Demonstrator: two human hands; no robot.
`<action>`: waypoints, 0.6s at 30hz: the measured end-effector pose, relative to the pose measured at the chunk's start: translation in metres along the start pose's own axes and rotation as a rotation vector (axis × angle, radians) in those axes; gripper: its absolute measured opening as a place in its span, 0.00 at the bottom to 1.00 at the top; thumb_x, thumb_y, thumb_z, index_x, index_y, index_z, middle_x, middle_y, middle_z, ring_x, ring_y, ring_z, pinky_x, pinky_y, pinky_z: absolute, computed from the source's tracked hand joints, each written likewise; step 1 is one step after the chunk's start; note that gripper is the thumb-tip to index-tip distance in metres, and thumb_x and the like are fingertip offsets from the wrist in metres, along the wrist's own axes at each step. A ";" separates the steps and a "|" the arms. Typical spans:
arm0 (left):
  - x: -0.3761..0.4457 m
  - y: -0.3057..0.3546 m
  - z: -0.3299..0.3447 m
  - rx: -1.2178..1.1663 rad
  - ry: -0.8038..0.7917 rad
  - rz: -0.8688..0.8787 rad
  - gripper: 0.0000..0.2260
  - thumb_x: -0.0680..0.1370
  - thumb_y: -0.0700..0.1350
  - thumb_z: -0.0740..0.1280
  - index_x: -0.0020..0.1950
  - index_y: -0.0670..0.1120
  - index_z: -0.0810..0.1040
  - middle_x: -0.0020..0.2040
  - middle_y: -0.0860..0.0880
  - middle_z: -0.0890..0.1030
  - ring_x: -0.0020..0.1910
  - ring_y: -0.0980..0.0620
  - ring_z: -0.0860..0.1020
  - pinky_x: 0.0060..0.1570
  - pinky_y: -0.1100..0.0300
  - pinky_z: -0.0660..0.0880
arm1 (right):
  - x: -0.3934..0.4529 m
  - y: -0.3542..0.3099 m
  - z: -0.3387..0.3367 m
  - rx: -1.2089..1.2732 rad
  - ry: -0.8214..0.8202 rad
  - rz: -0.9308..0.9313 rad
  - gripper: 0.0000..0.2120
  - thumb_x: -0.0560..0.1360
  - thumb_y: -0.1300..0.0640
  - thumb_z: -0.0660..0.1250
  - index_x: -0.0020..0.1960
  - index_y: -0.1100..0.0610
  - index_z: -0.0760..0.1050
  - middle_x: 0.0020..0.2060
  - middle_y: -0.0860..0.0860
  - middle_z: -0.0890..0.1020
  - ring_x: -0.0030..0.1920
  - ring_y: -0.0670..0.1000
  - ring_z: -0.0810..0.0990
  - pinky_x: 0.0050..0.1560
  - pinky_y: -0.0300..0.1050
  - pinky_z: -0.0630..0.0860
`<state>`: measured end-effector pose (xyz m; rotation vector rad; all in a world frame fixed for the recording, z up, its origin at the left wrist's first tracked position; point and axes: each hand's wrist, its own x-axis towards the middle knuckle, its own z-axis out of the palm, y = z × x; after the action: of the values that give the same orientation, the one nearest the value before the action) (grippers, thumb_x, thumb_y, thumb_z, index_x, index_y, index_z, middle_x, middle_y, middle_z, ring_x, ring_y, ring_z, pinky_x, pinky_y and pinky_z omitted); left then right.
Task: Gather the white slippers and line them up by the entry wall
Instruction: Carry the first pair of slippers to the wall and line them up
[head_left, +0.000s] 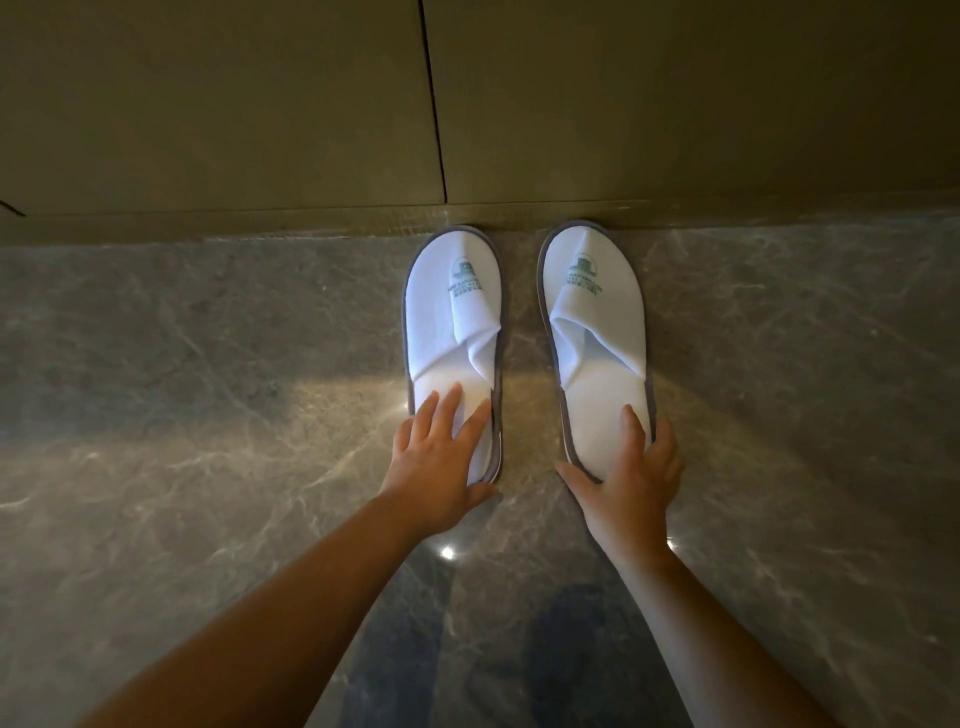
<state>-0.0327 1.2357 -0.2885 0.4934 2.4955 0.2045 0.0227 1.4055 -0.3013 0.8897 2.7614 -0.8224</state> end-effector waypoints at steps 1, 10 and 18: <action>-0.003 0.000 -0.006 -0.014 -0.001 -0.010 0.37 0.71 0.60 0.61 0.72 0.52 0.44 0.76 0.45 0.43 0.74 0.42 0.42 0.72 0.43 0.47 | -0.002 -0.004 -0.006 -0.015 0.001 -0.027 0.38 0.65 0.47 0.71 0.69 0.56 0.57 0.71 0.62 0.58 0.69 0.62 0.57 0.68 0.61 0.61; -0.139 0.014 -0.182 -0.370 0.105 -0.145 0.20 0.74 0.52 0.62 0.64 0.48 0.68 0.63 0.44 0.75 0.59 0.44 0.73 0.57 0.51 0.70 | -0.076 -0.138 -0.180 0.052 -0.180 -0.291 0.14 0.74 0.55 0.62 0.57 0.60 0.74 0.56 0.59 0.79 0.55 0.55 0.75 0.50 0.45 0.71; -0.367 -0.001 -0.424 -0.641 0.244 -0.235 0.16 0.74 0.50 0.62 0.61 0.48 0.70 0.58 0.47 0.77 0.52 0.49 0.76 0.50 0.57 0.73 | -0.201 -0.365 -0.378 0.264 -0.430 -0.436 0.07 0.74 0.59 0.62 0.50 0.58 0.76 0.44 0.51 0.81 0.47 0.47 0.74 0.39 0.33 0.65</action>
<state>0.0040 1.0760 0.2477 -0.0955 2.4990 0.9749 -0.0051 1.2587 0.2415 0.0951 2.5144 -1.2916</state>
